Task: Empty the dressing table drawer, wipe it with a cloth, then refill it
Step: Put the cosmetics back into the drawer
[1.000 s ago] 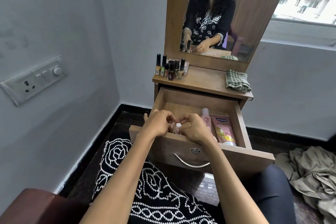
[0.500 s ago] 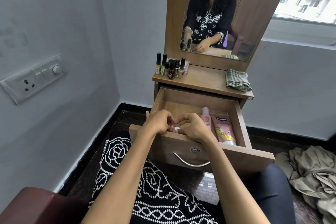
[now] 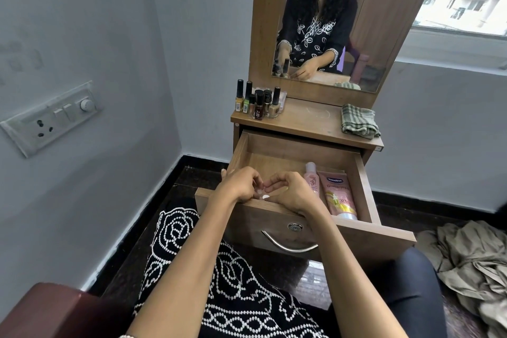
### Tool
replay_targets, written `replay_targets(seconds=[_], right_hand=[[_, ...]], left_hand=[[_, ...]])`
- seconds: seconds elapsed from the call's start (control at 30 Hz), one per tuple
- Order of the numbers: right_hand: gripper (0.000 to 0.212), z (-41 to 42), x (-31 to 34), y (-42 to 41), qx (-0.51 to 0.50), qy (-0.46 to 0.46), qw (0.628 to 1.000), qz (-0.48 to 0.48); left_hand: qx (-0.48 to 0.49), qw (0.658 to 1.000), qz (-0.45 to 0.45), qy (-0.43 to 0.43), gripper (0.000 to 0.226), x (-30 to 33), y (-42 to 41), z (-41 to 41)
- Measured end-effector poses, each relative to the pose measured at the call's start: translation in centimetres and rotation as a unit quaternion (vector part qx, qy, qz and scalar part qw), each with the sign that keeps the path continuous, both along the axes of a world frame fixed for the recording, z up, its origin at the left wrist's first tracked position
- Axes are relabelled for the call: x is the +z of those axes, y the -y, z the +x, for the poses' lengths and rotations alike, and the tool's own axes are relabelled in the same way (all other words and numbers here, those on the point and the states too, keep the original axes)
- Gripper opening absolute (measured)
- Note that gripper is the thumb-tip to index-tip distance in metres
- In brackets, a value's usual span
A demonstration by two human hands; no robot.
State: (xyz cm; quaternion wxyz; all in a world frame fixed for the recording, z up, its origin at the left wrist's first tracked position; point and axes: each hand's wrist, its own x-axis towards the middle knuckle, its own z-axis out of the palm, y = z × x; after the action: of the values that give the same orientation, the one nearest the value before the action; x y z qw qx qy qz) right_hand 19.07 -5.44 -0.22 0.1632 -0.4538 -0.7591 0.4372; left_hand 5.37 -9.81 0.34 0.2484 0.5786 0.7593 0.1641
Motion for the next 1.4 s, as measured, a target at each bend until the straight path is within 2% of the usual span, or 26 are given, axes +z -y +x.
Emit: replay_targets(seconds=[0.43,0.67,0.77,0.87,0.93,0.97,1.0,1.17,1.27,1.4], right_hand=[[0.030,0.2,0.2,0.1,0.000,0.005,1.000,0.016],[0.031,0.4,0.1,0.2,-0.009,-0.013,1.000,0.014],[0.040,0.7,0.4,0.2,-0.011,-0.039,0.999,-0.017],[0.045,1.4,0.8,0.2,-0.030,-0.130,0.989,-0.069],[0.040,1.3,1.8,-0.1,-0.050,-0.195,0.974,-0.103],[0.038,0.9,2.4,-0.6,-0.057,-0.208,0.971,-0.098],[0.037,0.5,3.3,-1.2,-0.063,-0.207,0.973,-0.076],[0.031,-3.8,7.0,-4.9,-0.084,-0.184,0.977,0.070],[0.044,-6.4,7.7,-7.2,-0.095,-0.123,0.975,0.158],[0.062,-8.4,8.0,-9.2,-0.080,-0.031,0.958,0.273]], left_hand=[[-0.009,1.000,0.000,0.017,0.018,0.2,0.0,-0.1],[-0.007,0.999,0.006,0.053,0.024,0.4,0.3,-0.3],[-0.013,0.994,-0.004,0.105,0.035,0.7,0.5,-0.7],[-0.015,0.977,0.028,0.209,0.038,1.5,1.0,-1.3],[0.026,0.934,0.106,0.340,0.023,2.4,1.2,-1.8],[0.051,0.910,0.145,0.385,0.016,2.8,1.0,-2.2],[0.073,0.899,0.181,0.393,0.013,3.3,0.6,-2.6],[0.130,0.905,0.280,0.294,0.028,5.9,-3.5,-3.9],[0.130,0.909,0.313,0.242,0.035,7.0,-6.1,-4.4],[0.109,0.933,0.308,0.153,0.043,7.2,-9.0,-4.9]])
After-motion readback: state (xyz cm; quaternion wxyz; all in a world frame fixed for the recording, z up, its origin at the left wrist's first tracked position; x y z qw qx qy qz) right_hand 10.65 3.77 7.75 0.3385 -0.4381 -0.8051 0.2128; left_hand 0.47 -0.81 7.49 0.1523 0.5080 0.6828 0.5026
